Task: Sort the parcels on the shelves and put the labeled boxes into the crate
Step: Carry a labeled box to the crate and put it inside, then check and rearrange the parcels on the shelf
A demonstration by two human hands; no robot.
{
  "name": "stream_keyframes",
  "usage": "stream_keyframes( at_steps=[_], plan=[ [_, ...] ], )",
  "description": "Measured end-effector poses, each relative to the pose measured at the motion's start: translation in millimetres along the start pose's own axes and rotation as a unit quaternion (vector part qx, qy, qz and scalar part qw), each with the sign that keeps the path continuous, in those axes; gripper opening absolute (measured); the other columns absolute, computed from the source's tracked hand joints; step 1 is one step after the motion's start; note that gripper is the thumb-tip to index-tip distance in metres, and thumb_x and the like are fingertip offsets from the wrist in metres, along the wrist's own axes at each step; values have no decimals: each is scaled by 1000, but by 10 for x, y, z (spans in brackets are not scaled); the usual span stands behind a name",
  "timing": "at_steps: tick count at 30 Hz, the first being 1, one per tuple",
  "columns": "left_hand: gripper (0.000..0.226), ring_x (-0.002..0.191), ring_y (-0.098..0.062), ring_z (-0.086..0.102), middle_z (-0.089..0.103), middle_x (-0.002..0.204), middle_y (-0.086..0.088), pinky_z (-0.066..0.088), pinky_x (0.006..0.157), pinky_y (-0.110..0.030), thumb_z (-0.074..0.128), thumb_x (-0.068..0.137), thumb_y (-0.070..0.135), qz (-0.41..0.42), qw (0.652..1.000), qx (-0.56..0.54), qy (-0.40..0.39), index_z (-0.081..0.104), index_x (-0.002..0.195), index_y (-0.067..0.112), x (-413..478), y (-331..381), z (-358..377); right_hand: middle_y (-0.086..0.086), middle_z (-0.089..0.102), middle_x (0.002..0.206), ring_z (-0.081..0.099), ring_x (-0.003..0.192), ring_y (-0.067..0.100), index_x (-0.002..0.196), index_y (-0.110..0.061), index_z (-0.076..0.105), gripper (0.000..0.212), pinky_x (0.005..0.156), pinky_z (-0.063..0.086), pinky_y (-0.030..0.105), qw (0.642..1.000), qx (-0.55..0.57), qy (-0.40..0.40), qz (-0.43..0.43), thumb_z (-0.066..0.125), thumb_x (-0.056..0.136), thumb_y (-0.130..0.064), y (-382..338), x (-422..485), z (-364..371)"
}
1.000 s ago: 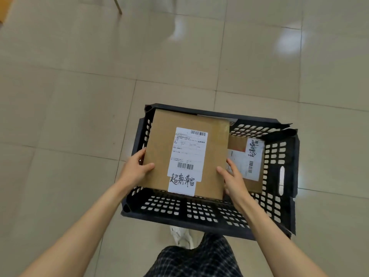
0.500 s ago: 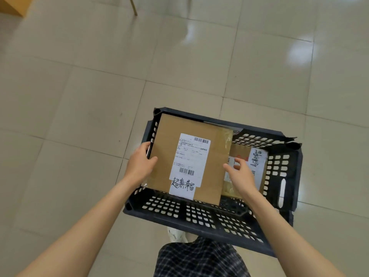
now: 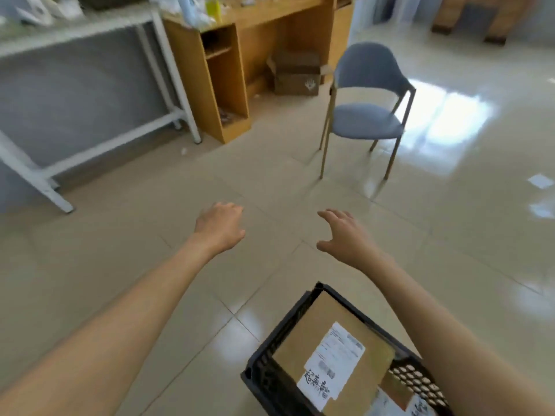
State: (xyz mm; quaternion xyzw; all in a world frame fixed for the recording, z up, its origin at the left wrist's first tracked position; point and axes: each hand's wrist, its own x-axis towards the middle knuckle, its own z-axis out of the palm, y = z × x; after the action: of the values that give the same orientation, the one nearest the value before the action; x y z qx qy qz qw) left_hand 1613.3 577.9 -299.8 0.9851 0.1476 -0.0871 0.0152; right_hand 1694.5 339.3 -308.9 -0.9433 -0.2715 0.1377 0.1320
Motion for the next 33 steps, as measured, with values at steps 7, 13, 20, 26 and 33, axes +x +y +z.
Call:
stream_keyframes(
  at_steps=[7, 13, 20, 26, 33],
  plan=[
    [44, 121, -28, 48, 55, 132, -7, 45, 96, -39, 59, 87, 27, -217, 970, 24, 105, 53, 128, 13, -1466, -1989, -1084, 2, 30, 154, 25, 143, 23, 149, -22, 28, 74, 114, 27, 40, 958, -118, 46, -256, 66, 86, -31, -2522, 288, -653],
    [48, 125, -27, 48, 54, 134, -6, 43, 98, -38, 62, 86, 31, -409, 900, 44, 143, 52, 130, 14, -3631, -3261, -1392, 6, 35, 150, 32, 138, 27, 144, -17, 36, 65, 109, 32, 41, 880, -151, 68, -446, 63, 86, -30, -4848, -440, -447],
    [48, 122, -31, 45, 53, 132, -7, 42, 92, -41, 60, 86, 28, -592, 795, 13, 130, 50, 131, 16, -6253, -3967, -1046, 8, 36, 148, 32, 137, 30, 142, -18, 36, 65, 111, 30, 45, 773, -159, 29, -613, 64, 84, -25, -6950, -2085, 412],
    [45, 121, -31, 44, 50, 133, -9, 45, 86, -40, 60, 87, 24, -696, 710, -12, 104, 49, 129, 11, -7931, -4033, -626, 8, 34, 149, 29, 139, 30, 147, -19, 30, 71, 112, 29, 48, 678, -155, 2, -719, 62, 84, -20, -8020, -3379, 1123],
    [55, 128, -33, 39, 45, 139, -12, 43, 92, -43, 60, 89, 25, -787, 607, -56, 95, 41, 138, 9, -9056, -4125, -194, 7, 29, 153, 24, 142, 31, 148, -20, 28, 69, 114, 26, 50, 578, -146, -48, -802, 60, 87, -19, -8991, -4403, 1851]
  ],
)
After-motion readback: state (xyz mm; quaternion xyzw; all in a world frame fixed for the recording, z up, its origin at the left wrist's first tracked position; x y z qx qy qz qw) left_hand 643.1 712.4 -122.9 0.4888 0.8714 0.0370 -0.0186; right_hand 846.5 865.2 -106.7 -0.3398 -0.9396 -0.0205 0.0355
